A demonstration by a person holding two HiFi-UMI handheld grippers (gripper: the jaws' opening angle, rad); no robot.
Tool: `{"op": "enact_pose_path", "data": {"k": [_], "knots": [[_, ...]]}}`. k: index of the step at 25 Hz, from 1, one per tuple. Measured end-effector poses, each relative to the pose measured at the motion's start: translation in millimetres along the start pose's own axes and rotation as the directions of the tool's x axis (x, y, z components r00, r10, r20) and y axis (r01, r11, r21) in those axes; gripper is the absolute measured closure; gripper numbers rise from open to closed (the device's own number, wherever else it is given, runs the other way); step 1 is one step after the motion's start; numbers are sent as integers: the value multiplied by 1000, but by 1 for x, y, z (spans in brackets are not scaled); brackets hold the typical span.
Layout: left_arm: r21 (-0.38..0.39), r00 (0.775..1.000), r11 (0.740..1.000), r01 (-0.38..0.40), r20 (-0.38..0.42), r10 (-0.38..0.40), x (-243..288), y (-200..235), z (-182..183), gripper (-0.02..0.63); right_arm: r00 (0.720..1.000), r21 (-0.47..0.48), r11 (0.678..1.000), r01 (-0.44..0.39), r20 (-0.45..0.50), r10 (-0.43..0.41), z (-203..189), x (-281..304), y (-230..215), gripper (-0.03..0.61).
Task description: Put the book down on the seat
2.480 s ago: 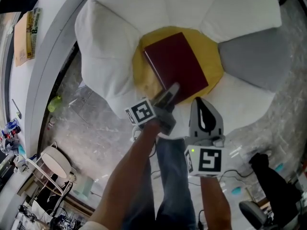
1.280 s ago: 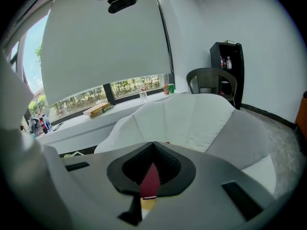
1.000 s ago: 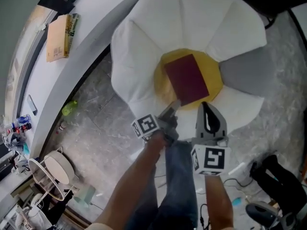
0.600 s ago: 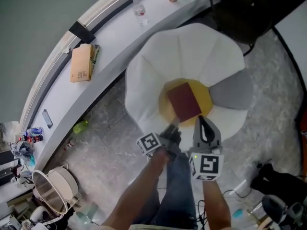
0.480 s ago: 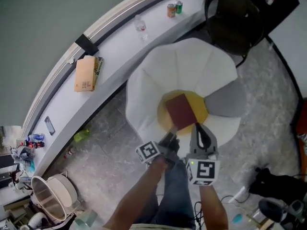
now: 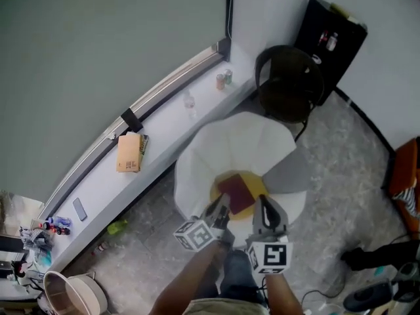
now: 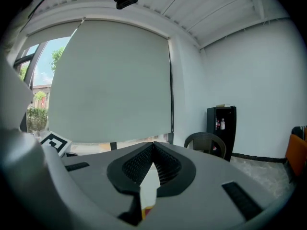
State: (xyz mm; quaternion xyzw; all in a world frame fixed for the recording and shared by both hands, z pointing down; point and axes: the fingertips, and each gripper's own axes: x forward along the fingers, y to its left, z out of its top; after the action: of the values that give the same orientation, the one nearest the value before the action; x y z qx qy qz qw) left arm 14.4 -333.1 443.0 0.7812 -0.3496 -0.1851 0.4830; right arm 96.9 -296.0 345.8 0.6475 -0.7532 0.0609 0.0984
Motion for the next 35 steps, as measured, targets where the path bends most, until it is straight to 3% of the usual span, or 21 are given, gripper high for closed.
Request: {"op": "enact_pose_path", "data": {"k": [2, 4, 6, 9, 11, 12, 16, 21, 25, 35], "knots": [[162, 1000, 987, -13, 19, 10, -4, -29, 21, 606, 999, 17, 1000, 16, 28, -16, 20, -9, 0, 574], [332, 999, 942, -39, 45, 25, -5, -59, 40, 606, 998, 30, 999, 26, 65, -28, 40, -16, -2, 572], [500, 996, 862, -77, 72, 48, -9, -84, 51, 606, 995, 26, 999, 32, 94, -34, 57, -26, -6, 574], [703, 991, 699, -133, 111, 76, -13, -117, 65, 607, 990, 12, 999, 31, 139, -33, 81, -39, -12, 574], [784, 988, 601, -152, 139, 69, -16, -138, 73, 606, 986, -3, 1000, 31, 162, -30, 94, -46, -16, 574], [807, 987, 570, -156, 147, 62, -18, -147, 76, 606, 985, -10, 1000, 28, 172, -26, 99, -49, -16, 574], [851, 988, 502, -152, 151, 43, -29, -175, 84, 607, 977, -37, 999, 12, 213, -4, 117, -63, -12, 574], [883, 987, 447, -144, 158, 5, -35, -195, 90, 606, 975, -56, 998, 20, 221, -7, 124, -66, -11, 574], [881, 987, 451, -143, 161, -1, -34, -198, 86, 606, 974, -58, 998, 28, 226, -14, 125, -70, -18, 574], [891, 987, 431, -142, 162, -9, -27, -196, 80, 607, 976, -67, 997, 25, 220, -9, 124, -69, -26, 574]]}}
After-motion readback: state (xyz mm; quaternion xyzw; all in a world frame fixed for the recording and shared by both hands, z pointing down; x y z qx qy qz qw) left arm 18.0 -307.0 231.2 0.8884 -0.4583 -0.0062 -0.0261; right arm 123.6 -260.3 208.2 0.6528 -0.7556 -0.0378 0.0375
